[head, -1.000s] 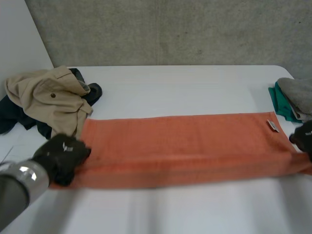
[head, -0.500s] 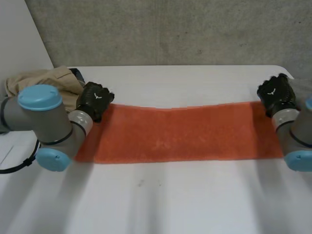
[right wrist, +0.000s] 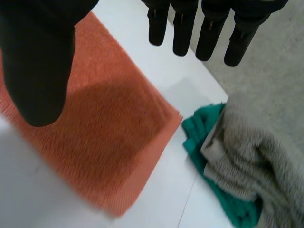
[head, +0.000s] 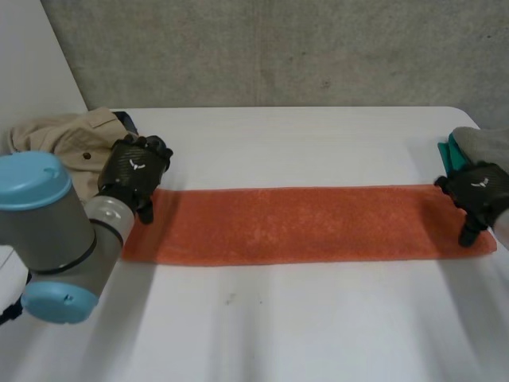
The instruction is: Fold the laundry.
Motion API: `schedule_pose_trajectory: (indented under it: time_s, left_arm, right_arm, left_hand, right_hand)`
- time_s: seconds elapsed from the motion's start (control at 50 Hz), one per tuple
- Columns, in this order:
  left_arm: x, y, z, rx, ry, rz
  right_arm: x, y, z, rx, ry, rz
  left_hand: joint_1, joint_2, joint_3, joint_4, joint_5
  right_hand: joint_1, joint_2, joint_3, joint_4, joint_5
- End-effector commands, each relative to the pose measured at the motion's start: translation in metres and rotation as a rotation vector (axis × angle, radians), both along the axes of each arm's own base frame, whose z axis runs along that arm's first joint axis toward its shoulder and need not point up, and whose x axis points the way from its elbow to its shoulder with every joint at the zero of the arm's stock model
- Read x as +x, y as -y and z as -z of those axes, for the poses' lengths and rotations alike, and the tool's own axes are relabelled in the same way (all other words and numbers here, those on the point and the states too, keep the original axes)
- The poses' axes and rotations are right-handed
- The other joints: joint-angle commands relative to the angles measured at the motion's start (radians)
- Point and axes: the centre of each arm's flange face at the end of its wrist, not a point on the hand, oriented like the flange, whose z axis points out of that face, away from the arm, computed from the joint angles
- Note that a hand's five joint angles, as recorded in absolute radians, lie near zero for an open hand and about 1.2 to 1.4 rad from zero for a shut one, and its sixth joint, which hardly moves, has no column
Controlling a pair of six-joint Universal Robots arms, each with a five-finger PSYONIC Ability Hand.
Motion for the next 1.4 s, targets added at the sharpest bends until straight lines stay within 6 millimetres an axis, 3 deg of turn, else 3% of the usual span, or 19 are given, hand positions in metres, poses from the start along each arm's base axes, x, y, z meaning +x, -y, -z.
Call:
schedule_pose_trajectory:
  time_s: [0.02, 0.2, 0.24, 0.26, 0.32, 0.36, 0.42, 0.5, 0.56, 0.64, 0.66, 0.7, 0.86, 1.02, 1.08, 1.1, 1.12, 1.22, 1.4]
  left_arm:
    - [0.001, -0.011, 0.006, 0.046, -0.082, 0.008]
    - [-0.001, -0.012, 0.007, 0.056, -0.099, 0.026]
    - [-0.001, -0.013, 0.006, 0.057, -0.105, 0.026]
    - [-0.001, -0.012, 0.006, 0.057, -0.107, 0.025]
    - [-0.001, -0.014, 0.006, 0.062, -0.11, 0.025]
    - [-0.001, -0.015, 0.005, 0.061, -0.112, 0.027]
    - [0.001, -0.021, -0.005, 0.04, -0.122, 0.031]
    - [0.001, -0.026, -0.012, 0.023, -0.132, 0.037]
    - [0.001, -0.028, -0.015, 0.021, -0.146, 0.039]
    - [0.002, -0.029, -0.015, 0.028, -0.161, 0.037]
    - [0.002, -0.029, -0.014, 0.03, -0.16, 0.037]
    - [0.002, -0.029, -0.013, 0.033, -0.161, 0.036]
    - [0.002, -0.031, -0.013, 0.038, -0.163, 0.039]
    - [0.002, -0.032, -0.011, 0.048, -0.175, 0.039]
    - [0.001, -0.033, -0.011, 0.049, -0.176, 0.041]
    - [0.001, -0.033, -0.011, 0.049, -0.176, 0.041]
    - [0.0, -0.034, -0.01, 0.052, -0.175, 0.045]
    - [-0.002, -0.036, -0.01, 0.051, -0.176, 0.053]
    - [-0.002, -0.035, -0.011, 0.05, -0.176, 0.051]
  right_arm:
    - [-0.023, 0.003, 0.011, 0.021, 0.019, -0.007]
    - [-0.034, 0.021, 0.039, 0.012, -0.026, -0.004]
    - [-0.039, 0.025, 0.049, 0.025, -0.041, 0.008]
    - [-0.042, 0.027, 0.05, 0.024, -0.048, 0.016]
    - [-0.06, 0.037, 0.048, 0.001, -0.074, 0.083]
    - [-0.09, 0.044, 0.042, -0.029, -0.114, 0.206]
    - [-0.115, 0.049, 0.026, -0.088, -0.172, 0.3]
    - [-0.12, 0.05, 0.008, -0.144, -0.27, 0.292]
    - [-0.117, 0.05, 0.003, -0.165, -0.296, 0.278]
    - [-0.086, 0.049, -0.003, -0.187, -0.259, 0.21]
    - [-0.069, 0.044, -0.001, -0.175, -0.208, 0.173]
    - [-0.059, 0.04, 0.004, -0.156, -0.155, 0.143]
    - [-0.034, 0.016, 0.024, -0.057, 0.013, -0.033]
    - [-0.034, 0.016, 0.043, -0.018, 0.019, -0.045]
    - [-0.036, 0.019, 0.047, -0.014, 0.007, -0.042]
    - [-0.039, 0.022, 0.047, -0.027, -0.012, -0.035]
    - [-0.041, 0.025, 0.047, -0.038, -0.023, -0.025]
    - [-0.07, 0.041, 0.039, -0.094, -0.121, 0.147]
    - [-0.134, 0.047, 0.028, -0.121, -0.236, 0.29]
  left_hand:
    - [-0.01, -0.028, -0.033, -0.023, -0.044]
    - [0.004, -0.013, -0.019, -0.009, -0.029]
    - [0.007, -0.011, -0.016, -0.006, -0.026]
    - [0.007, -0.011, -0.016, -0.006, -0.026]
    - [0.007, -0.011, -0.016, -0.006, -0.026]
    - [0.007, -0.011, -0.016, -0.006, -0.026]
    - [0.013, -0.005, -0.01, 0.0, -0.02]
    - [0.013, -0.005, -0.01, 0.0, -0.02]
    - [0.01, -0.008, -0.013, -0.003, -0.023]
    - [0.007, -0.01, -0.016, -0.006, -0.026]
    - [0.01, -0.008, -0.013, -0.003, -0.023]
    - [0.007, -0.011, -0.016, -0.006, -0.026]
    - [0.004, -0.013, -0.019, -0.009, -0.029]
    - [0.004, -0.013, -0.019, -0.009, -0.029]
    - [0.004, -0.013, -0.019, -0.009, -0.029]
    - [0.004, -0.013, -0.019, -0.009, -0.029]
    - [0.004, -0.013, -0.019, -0.009, -0.029]
    - [0.004, -0.013, -0.019, -0.009, -0.029]
    - [0.004, -0.013, -0.019, -0.009, -0.029]
  right_hand:
    - [0.117, 0.116, 0.111, 0.111, 0.103]
    - [0.223, 0.222, 0.216, 0.216, 0.208]
    - [0.637, 0.636, 0.631, 0.631, 0.623]
    - [1.073, 1.072, 1.066, 1.067, 1.058]
    - [1.085, 1.084, 1.078, 1.079, 1.07]
    - [1.085, 1.084, 1.078, 1.079, 1.07]
    - [1.085, 1.084, 1.078, 1.079, 1.07]
    - [1.085, 1.084, 1.078, 1.079, 1.07]
    - [1.085, 1.084, 1.078, 1.079, 1.07]
    - [1.085, 1.084, 1.078, 1.079, 1.07]
    - [0.545, 0.545, 0.539, 0.539, 0.531]
    - [0.209, 0.209, 0.203, 0.203, 0.195]
    - [0.158, 0.158, 0.152, 0.152, 0.144]
    - [0.167, 0.166, 0.16, 0.161, 0.152]
    - [0.333, 0.333, 0.327, 0.327, 0.319]
    - [0.951, 0.95, 0.944, 0.944, 0.936]
    - [1.084, 1.083, 1.077, 1.077, 1.069]
    - [1.085, 1.084, 1.078, 1.079, 1.07]
    - [1.085, 1.084, 1.078, 1.079, 1.07]
